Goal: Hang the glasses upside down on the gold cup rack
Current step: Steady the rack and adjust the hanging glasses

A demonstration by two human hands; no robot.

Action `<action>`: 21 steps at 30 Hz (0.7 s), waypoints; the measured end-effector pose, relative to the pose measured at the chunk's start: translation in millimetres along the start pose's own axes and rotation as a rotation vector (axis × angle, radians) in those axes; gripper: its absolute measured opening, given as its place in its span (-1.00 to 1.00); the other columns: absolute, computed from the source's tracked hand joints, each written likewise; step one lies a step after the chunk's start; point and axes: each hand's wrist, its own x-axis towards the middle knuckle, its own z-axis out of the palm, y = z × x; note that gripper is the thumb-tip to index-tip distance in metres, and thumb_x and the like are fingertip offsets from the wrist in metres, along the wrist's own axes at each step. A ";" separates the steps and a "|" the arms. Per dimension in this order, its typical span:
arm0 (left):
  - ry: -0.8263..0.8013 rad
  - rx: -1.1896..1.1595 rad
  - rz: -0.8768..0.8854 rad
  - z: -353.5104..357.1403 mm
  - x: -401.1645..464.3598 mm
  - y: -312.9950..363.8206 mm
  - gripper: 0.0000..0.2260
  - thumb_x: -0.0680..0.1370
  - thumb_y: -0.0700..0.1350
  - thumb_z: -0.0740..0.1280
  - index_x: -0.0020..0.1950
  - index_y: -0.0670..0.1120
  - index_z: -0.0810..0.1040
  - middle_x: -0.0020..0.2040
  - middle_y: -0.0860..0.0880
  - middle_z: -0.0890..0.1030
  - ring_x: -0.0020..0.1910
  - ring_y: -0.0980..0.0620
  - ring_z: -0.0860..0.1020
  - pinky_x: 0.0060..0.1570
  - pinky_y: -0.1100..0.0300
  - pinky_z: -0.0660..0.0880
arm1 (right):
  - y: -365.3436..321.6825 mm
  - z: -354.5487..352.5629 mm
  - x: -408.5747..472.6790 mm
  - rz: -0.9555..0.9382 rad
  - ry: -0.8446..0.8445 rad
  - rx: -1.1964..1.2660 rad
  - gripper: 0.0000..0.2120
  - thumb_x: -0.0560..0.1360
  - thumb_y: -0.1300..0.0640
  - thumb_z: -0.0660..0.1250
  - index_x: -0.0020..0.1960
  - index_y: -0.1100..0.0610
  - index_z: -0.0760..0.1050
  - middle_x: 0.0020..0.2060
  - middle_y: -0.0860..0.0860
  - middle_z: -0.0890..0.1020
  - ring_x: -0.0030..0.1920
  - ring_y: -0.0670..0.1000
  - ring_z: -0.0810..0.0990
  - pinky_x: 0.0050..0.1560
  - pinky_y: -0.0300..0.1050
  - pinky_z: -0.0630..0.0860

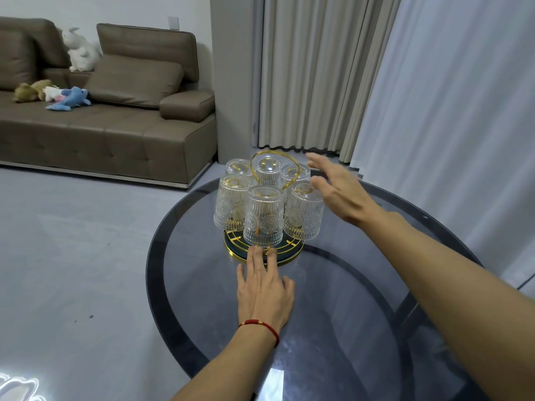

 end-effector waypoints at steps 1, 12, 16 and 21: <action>-0.003 0.001 0.001 -0.2 0.1 -0.1 -0.46 0.61 0.02 0.15 0.58 -0.05 0.16 0.58 -0.13 0.18 0.60 -0.10 0.05 0.54 -0.12 0.12 | -2.7 1.0 7.0 0.027 -0.038 0.065 -0.42 0.61 -0.05 0.08 0.62 -0.02 0.19 0.52 0.06 0.46 0.48 0.10 0.41 0.44 0.14 0.32; 0.005 0.011 0.001 -0.9 -0.7 0.1 -0.47 0.59 0.00 0.14 0.56 -0.05 0.19 0.56 -0.14 0.20 0.58 -0.10 0.09 0.50 -0.10 0.17 | 3.2 -2.4 36.9 0.080 -0.136 0.039 -0.38 0.60 -0.17 -0.11 0.42 0.01 0.54 0.48 0.05 0.51 0.48 0.07 0.40 0.51 0.17 0.28; 0.005 0.006 -0.002 -1.0 -1.0 0.2 -0.47 0.59 0.00 0.14 0.57 -0.05 0.19 0.55 -0.13 0.21 0.58 -0.10 0.12 0.51 -0.11 0.18 | 6.4 -7.2 40.1 0.076 -0.139 -0.049 -0.42 0.65 -0.13 -0.12 0.42 0.01 0.54 0.47 0.05 0.52 0.48 0.07 0.40 0.50 0.18 0.29; 0.002 -0.001 -0.003 -0.2 -0.1 -0.1 -0.47 0.60 0.00 0.15 0.57 -0.05 0.19 0.55 -0.13 0.21 0.57 -0.11 0.13 0.51 -0.12 0.17 | 6.0 -8.8 40.2 0.036 -0.147 -0.149 -0.43 0.69 -0.07 -0.15 0.45 0.02 0.51 0.47 0.07 0.52 0.48 0.10 0.41 0.49 0.20 0.28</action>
